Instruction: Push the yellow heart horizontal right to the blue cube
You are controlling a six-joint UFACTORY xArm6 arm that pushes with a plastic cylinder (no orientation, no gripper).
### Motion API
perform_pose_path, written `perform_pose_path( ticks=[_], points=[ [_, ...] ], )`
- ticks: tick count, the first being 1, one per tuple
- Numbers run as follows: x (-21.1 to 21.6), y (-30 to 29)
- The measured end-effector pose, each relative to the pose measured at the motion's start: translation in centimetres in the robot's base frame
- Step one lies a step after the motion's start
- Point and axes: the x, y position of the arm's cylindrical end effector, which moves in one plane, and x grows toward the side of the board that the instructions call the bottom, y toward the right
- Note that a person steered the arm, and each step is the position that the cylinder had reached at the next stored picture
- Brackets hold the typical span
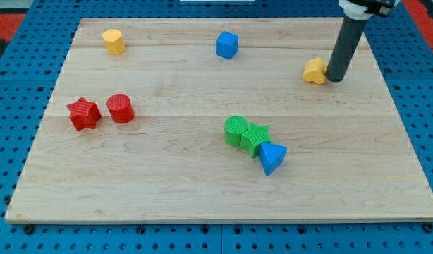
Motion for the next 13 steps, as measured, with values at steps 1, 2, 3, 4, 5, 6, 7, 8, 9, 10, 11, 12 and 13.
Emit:
perform_pose_path(
  ticks=[1,2,3,4,5,6,7,8,9,10,11,12,13],
  points=[
    [2.1,-5.3],
    [-1.1,-4.2],
    [-4.2,-3.2],
    [-5.5,-3.1],
    [-3.9,-3.4],
    [-3.1,-1.4],
    [-6.8,-1.0],
    [-6.3,-0.8],
    [-3.8,4.8],
    [-7.0,7.8],
    [-9.3,3.2],
    [-9.3,1.2],
    [-9.0,1.6]
  ],
)
